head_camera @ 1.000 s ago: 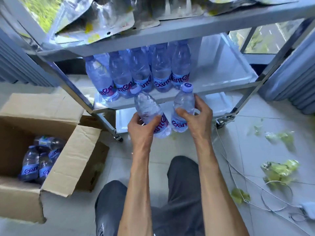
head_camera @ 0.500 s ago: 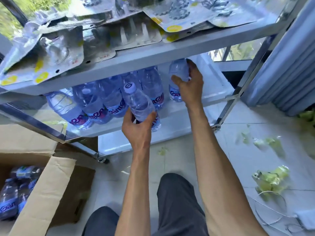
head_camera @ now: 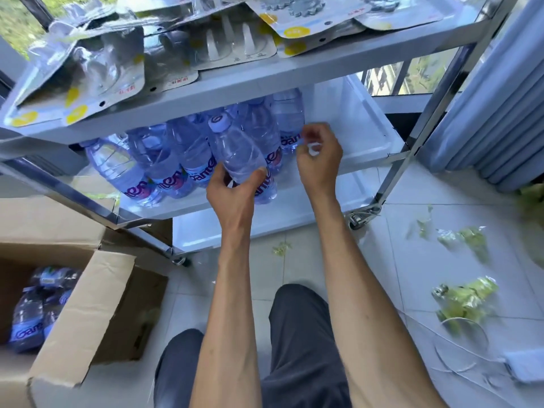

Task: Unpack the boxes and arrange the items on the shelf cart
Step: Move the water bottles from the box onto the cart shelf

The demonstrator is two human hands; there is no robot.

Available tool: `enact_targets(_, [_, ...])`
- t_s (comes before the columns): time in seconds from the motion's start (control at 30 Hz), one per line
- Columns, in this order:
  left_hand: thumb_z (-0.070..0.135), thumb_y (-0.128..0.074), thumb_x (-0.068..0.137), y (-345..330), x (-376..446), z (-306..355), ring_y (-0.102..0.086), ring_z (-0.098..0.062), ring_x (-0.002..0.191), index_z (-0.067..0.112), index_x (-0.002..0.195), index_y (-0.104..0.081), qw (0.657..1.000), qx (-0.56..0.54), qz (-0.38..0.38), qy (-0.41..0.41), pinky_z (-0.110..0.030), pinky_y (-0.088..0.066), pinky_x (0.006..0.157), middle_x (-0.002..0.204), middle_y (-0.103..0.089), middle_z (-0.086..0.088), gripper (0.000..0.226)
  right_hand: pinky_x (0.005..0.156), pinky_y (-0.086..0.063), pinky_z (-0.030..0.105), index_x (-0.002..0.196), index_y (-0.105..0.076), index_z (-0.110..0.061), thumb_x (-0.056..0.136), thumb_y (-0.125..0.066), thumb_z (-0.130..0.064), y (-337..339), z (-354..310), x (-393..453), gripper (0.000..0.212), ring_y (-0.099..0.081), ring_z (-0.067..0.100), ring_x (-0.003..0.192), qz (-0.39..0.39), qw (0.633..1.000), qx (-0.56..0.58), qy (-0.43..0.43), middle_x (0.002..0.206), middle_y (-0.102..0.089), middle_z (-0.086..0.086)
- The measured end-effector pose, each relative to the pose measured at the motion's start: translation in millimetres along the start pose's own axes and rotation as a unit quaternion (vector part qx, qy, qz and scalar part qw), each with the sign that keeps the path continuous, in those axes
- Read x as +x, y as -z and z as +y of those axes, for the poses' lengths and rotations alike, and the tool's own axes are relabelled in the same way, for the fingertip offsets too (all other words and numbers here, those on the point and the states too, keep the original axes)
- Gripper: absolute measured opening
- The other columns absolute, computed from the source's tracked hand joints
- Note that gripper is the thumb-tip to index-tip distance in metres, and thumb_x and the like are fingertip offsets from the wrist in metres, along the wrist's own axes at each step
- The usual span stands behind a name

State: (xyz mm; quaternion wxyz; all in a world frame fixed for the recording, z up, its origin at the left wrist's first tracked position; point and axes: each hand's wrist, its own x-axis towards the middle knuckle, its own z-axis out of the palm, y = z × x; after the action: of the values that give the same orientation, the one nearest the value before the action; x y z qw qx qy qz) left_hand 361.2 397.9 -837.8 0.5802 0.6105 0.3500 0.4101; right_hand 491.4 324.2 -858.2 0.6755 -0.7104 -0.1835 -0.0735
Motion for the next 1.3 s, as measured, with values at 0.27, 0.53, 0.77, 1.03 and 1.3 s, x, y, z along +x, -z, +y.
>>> enact_targets(0.27, [0.009,-0.082,0.067,-4.2,2.1,10.1,-0.070,-0.013,0.084,0.011,0.107,-0.069,0.992,0.037,-0.119,-0.037,-0.024,-0.055,0.072,0.095,-0.074,0.001,0.041,0.081,-0.057,0.030,0.126,-0.057,-0.022,0.066,-0.083,-0.017,11.0,-7.5,-48.2,0.066,-0.068,0.011,0.101,-0.291,0.950,0.064,-0.092,0.111,-0.070,-0.008])
enact_targets(0.53, [0.016,-0.070,0.086,-21.5,9.5,11.3,-0.067,-0.016,0.100,0.011,0.111,-0.068,0.999,-0.007,-0.035,-0.009,-0.031,-0.054,0.092,0.104,-0.072,-0.003,0.025,0.072,-0.053,0.024,0.106,-0.061,-0.009,0.060,-0.089,-0.013,19.7,-2.5,-33.3,0.053,-0.066,0.014,0.085,-0.079,0.992,0.019,-0.092,0.097,-0.071,0.001])
enact_targets(0.77, [0.013,-0.065,0.084,-28.6,26.0,-10.3,-0.064,-0.020,0.079,0.009,0.090,-0.065,0.983,0.170,0.040,-0.063,-0.030,-0.049,0.072,0.084,-0.068,-0.002,0.007,0.070,-0.046,0.010,0.116,-0.060,-0.010,0.066,-0.083,-0.009,2.1,12.5,-6.3,0.055,-0.064,0.016,0.095,-0.086,0.990,-0.053,-0.097,0.106,-0.067,-0.003])
enact_targets(1.03, [0.006,-0.056,0.087,-36.8,11.0,-67.1,-0.057,-0.028,0.096,0.006,0.090,-0.067,0.927,0.368,-0.018,-0.070,-0.033,-0.041,0.066,0.099,-0.063,-0.009,0.011,0.090,-0.051,0.025,0.131,-0.053,-0.014,0.073,-0.081,-0.012,1.8,34.7,6.4,0.065,-0.063,0.013,0.108,-0.128,0.989,-0.045,-0.062,0.121,-0.066,-0.003])
enact_targets(1.3, [0.007,-0.059,0.086,-38.8,11.6,-67.2,-0.060,-0.028,0.090,0.005,0.084,-0.070,0.923,0.379,0.007,-0.065,-0.031,-0.041,0.065,0.098,-0.064,-0.006,0.011,0.091,-0.052,0.026,0.133,-0.052,-0.015,0.075,-0.079,-0.009,-6.2,41.9,30.0,0.064,-0.063,0.013,0.111,-0.188,0.979,-0.013,-0.077,0.124,-0.065,-0.001])
